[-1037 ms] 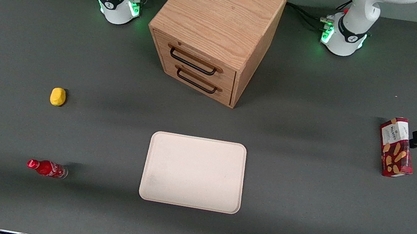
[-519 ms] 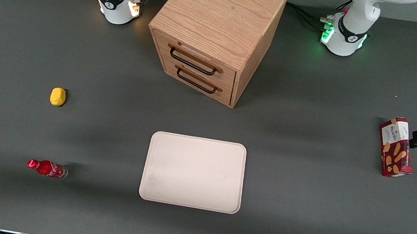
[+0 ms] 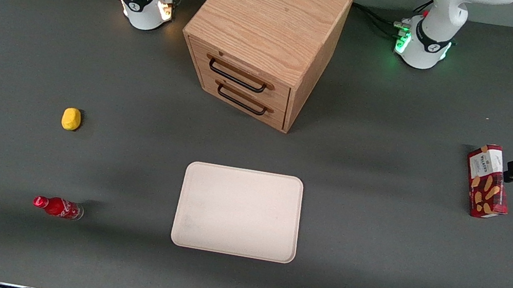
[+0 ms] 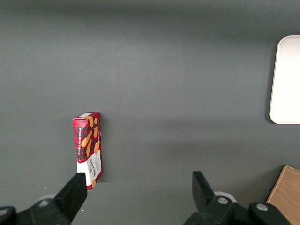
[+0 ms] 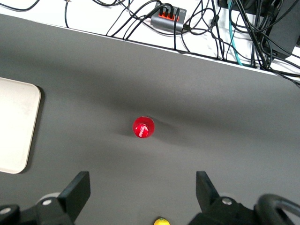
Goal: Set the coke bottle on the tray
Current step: 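Lower the right gripper over the bottle neck and close on it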
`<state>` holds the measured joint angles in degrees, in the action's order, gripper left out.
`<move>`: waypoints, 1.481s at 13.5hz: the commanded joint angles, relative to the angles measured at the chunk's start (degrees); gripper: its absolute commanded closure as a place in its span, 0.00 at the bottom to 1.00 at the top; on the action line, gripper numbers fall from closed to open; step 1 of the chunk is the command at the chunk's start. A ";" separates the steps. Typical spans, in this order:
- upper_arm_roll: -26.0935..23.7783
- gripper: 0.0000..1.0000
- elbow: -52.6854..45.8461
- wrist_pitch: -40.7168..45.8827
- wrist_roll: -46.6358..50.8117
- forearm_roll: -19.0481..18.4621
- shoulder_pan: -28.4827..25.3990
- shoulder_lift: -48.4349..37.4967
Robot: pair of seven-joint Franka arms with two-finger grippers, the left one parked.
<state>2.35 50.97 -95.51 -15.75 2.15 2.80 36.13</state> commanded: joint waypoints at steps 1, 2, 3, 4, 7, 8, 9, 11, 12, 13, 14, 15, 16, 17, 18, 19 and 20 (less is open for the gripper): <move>-1.47 0.00 -2.36 -2.91 0.81 0.66 -0.08 3.51; -1.65 0.00 -2.28 -3.71 0.81 0.66 -0.08 4.38; -1.65 0.00 -2.28 -3.98 0.81 0.66 -0.08 5.61; -1.74 0.00 -2.28 -5.02 1.25 0.66 -0.16 6.58; -1.74 0.00 -1.84 -5.82 1.60 0.75 -0.25 9.30; -1.74 0.00 -1.49 -5.82 1.60 0.75 -0.25 9.92; -1.74 0.00 -1.40 -5.82 1.69 0.92 -0.25 10.80; -1.65 0.00 -1.40 -5.82 1.78 1.36 -0.25 12.64; -1.56 0.00 -1.31 -5.82 2.39 1.36 -0.25 13.09; -1.56 0.00 -1.05 -5.91 2.65 1.36 -0.34 13.61; -1.56 0.00 -0.44 -6.96 2.66 1.36 -0.25 13.97; -1.47 0.00 0.44 -8.10 2.66 1.36 -0.34 14.14; -1.47 0.00 1.32 -8.89 2.66 1.28 -0.34 14.32; -1.47 0.00 2.37 -9.16 2.48 1.19 -0.25 14.32; -1.47 0.00 2.64 -9.16 2.48 1.19 -0.25 14.32; -1.47 0.00 2.91 -9.16 2.57 1.19 -0.25 14.58; -1.39 0.00 2.91 -9.16 2.57 1.10 -0.34 14.84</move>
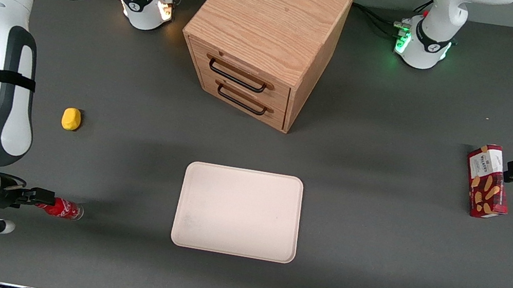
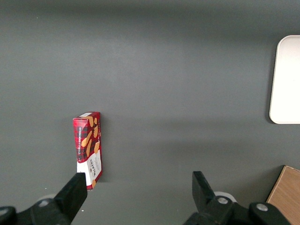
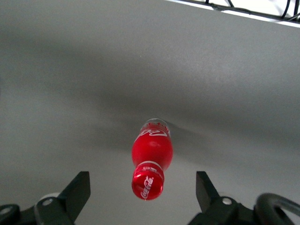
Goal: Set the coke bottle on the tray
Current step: 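Lower the right gripper over the bottle neck and close on it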
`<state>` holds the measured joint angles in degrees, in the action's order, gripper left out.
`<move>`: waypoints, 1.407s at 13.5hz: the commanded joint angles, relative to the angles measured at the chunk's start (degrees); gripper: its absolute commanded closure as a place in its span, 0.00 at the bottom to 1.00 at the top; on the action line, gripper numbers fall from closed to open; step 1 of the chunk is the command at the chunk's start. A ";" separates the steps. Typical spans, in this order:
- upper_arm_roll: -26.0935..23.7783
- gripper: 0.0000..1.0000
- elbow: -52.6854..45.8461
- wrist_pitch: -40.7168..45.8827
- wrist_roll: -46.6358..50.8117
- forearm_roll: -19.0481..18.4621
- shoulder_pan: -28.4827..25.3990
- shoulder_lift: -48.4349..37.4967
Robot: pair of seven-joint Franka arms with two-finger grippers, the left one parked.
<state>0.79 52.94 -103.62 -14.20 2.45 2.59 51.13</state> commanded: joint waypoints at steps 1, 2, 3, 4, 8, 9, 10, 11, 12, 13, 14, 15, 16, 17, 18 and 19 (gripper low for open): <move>0.18 0.00 1.03 -1.06 1.02 0.63 -0.13 -0.15; 0.27 0.00 1.03 -1.06 1.02 0.54 -0.13 -0.15; 0.27 0.05 1.03 -1.06 1.10 0.37 -0.13 -0.15; 0.35 0.20 0.94 -1.06 1.10 0.19 -0.22 -0.15; 0.36 0.84 0.94 -1.06 1.02 -1.39 -0.49 -0.24; 0.36 0.98 0.94 -1.06 1.10 -2.17 -0.57 -0.24; 0.36 1.00 0.94 -1.06 1.10 -2.79 -0.57 -0.24; 0.36 1.00 0.94 -1.06 1.02 -2.88 -0.83 -0.33; 0.36 1.00 0.94 -1.06 0.84 -2.88 -0.84 -0.42; 0.36 1.00 0.94 -0.88 0.84 -2.88 -0.84 -0.85; 0.36 1.00 0.85 -0.53 0.67 -3.15 -0.92 -1.38; 0.36 1.00 0.85 -0.18 0.49 -4.02 -0.92 -2.69; 0.27 1.00 0.94 0.61 0.40 -4.29 -0.92 -4.18; 0.18 1.00 0.94 2.27 0.31 -4.29 -0.84 -5.76; 0.27 1.00 0.94 3.85 0.31 -4.29 -0.92 -7.61; 0.27 1.00 0.94 5.95 0.23 -4.29 -0.84 -9.63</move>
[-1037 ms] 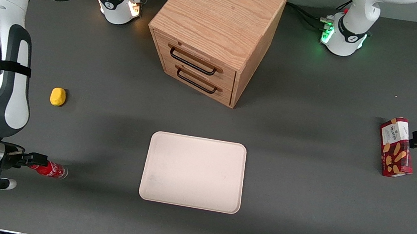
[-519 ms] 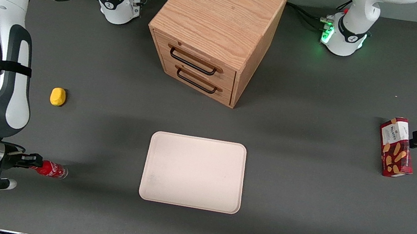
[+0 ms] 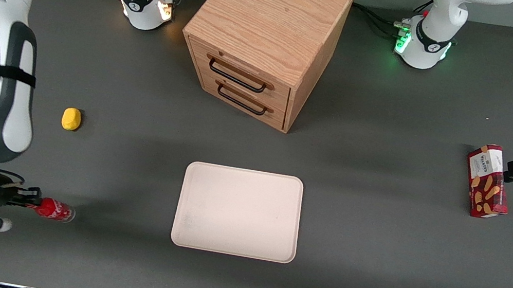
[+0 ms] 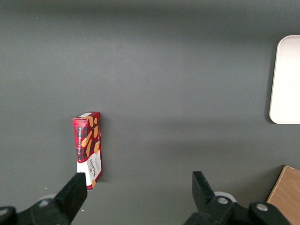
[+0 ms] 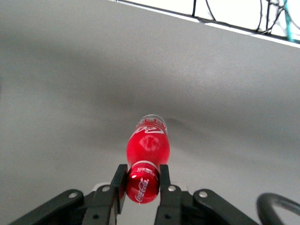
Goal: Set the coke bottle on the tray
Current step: 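Lift the bottle and carry it toward the white tray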
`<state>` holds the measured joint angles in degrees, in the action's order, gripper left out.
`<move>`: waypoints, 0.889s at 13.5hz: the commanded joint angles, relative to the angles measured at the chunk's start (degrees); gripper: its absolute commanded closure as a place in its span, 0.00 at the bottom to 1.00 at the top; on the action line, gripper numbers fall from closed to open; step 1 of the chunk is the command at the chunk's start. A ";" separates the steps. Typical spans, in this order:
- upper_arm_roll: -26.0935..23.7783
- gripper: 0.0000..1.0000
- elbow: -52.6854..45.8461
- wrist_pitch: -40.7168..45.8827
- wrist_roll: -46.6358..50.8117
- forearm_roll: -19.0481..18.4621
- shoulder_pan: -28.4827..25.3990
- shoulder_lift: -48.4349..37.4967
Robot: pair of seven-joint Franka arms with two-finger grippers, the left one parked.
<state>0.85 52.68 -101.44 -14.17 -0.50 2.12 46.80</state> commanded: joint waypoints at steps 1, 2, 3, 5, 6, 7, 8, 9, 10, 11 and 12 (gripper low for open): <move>0.20 1.00 1.20 6.67 0.20 -1.35 -0.36 -7.84; 0.20 1.00 1.20 9.13 0.20 -1.26 -0.36 -10.04; 0.29 1.00 1.20 11.33 0.11 -0.91 -0.36 -12.32; 0.29 1.00 1.29 15.82 -0.06 -0.82 -0.36 -16.46; 0.29 1.00 1.20 17.93 -0.24 -1.08 -0.45 -18.74; 0.29 1.00 1.20 20.04 -0.41 -1.34 -0.36 -21.03; 0.29 1.00 1.20 21.71 -0.50 -1.43 -0.36 -22.61; 0.29 1.00 1.20 22.86 -0.50 -1.43 -0.36 -23.59; 0.29 1.00 1.20 23.39 -0.50 -1.43 -0.36 -23.95; 0.29 1.00 1.20 23.40 -0.42 -1.43 -0.45 -24.04; 0.11 1.00 1.11 23.40 -0.24 -1.35 -0.80 -24.12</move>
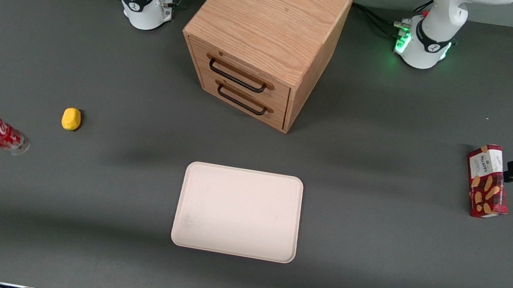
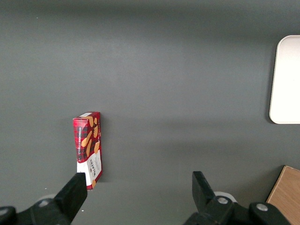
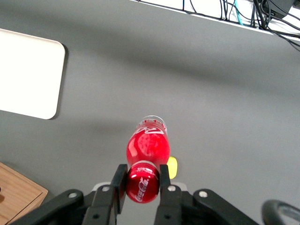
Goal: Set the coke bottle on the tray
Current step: 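Lift the bottle and carry it toward the white tray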
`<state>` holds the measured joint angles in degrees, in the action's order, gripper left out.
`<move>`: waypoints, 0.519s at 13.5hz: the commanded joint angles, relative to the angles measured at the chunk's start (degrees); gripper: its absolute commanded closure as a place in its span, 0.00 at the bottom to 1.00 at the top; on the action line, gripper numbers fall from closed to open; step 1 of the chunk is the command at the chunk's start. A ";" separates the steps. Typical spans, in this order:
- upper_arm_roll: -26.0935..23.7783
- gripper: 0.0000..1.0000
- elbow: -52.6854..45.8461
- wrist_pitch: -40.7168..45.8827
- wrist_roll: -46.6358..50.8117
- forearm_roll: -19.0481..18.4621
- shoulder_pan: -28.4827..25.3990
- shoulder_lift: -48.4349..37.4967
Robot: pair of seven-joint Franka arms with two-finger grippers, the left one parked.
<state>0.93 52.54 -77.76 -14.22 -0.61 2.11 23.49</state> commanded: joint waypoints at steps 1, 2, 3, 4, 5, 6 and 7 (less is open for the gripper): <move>0.03 1.00 0.98 -0.29 0.41 -1.24 -2.27 -0.81; 0.21 1.00 0.72 -0.29 1.81 -1.33 -4.29 -0.90; 0.30 1.00 0.46 -0.29 4.70 -1.33 -6.83 -0.90; 0.30 1.00 0.37 -0.29 9.34 -1.33 -9.38 -0.81; 0.30 1.00 0.19 -0.55 14.52 -1.33 -12.45 -0.46; 0.21 1.00 -0.07 -1.08 19.79 -1.24 -15.18 -0.02; 0.21 1.00 -0.25 -1.78 24.89 -1.24 -17.99 0.50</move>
<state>0.66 52.91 -78.35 2.11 -0.64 -11.09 23.59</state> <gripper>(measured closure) 0.687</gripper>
